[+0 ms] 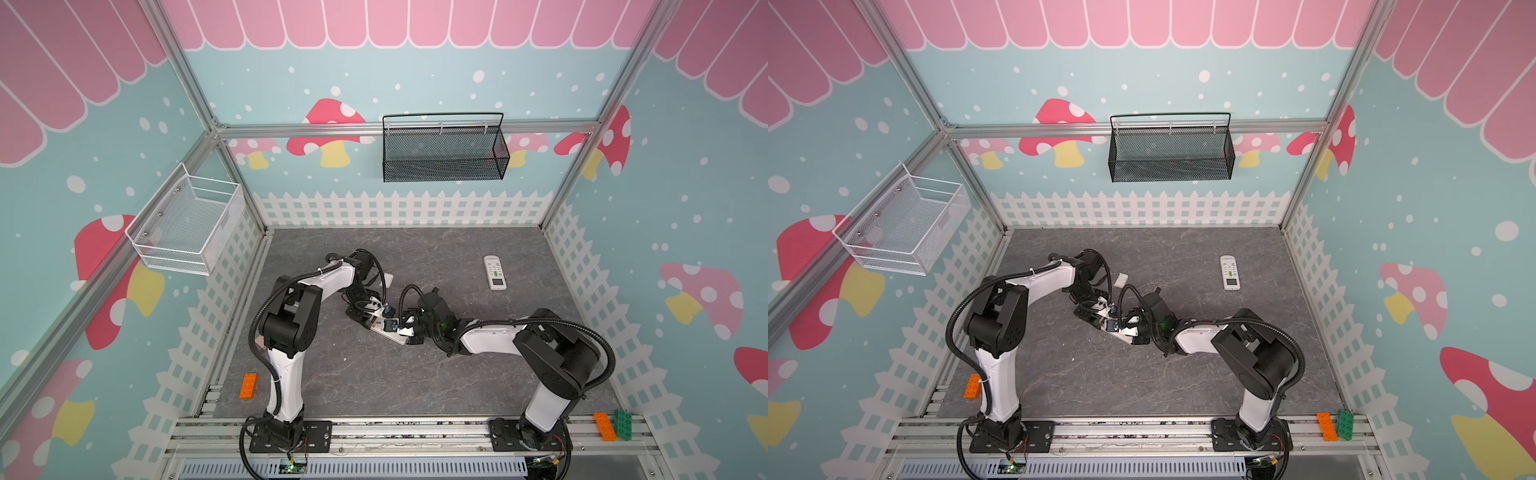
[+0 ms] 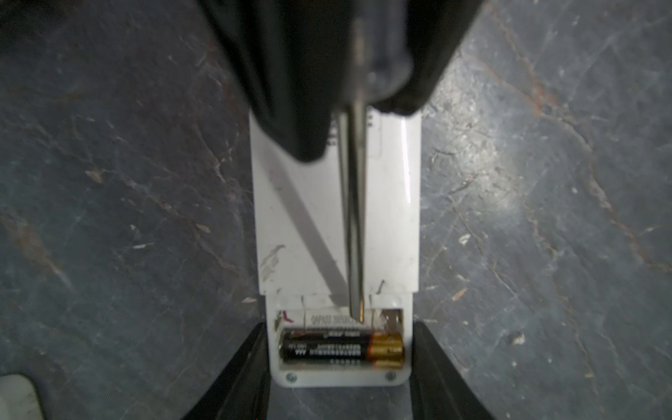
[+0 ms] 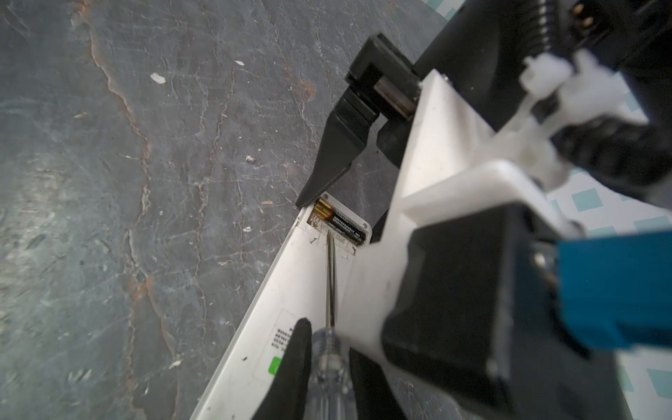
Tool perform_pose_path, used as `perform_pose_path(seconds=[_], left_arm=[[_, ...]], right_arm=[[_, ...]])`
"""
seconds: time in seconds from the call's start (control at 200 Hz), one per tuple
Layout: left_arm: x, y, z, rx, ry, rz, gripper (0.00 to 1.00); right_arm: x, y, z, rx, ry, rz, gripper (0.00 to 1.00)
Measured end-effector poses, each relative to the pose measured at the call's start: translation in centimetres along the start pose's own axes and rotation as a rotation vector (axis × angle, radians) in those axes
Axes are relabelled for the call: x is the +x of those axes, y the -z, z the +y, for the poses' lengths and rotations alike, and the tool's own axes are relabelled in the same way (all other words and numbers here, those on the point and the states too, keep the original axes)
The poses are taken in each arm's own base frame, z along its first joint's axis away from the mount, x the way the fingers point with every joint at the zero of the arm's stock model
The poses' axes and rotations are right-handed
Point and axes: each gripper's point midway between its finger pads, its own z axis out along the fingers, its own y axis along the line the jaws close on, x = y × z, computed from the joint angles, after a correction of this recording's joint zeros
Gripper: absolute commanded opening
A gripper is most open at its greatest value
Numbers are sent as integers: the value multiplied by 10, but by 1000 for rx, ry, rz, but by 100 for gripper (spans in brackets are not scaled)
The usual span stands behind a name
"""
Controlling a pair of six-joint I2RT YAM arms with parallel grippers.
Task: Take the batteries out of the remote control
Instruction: 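Pry at the remaining battery's edge with the right gripper's screwdriver tip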
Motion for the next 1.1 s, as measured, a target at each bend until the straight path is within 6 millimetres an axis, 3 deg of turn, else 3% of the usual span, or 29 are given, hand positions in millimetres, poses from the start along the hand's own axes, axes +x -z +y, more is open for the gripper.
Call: perform_pose_path(seconds=[0.575, 1.101], left_arm=[[2, 1, -2, -14, 36, -52, 51], [-2, 0, -3, -4, 8, -11, 53]], right_arm=[[3, -19, 0, -23, 17, 71, 0], [4, -15, 9, 118, -80, -10, 0]])
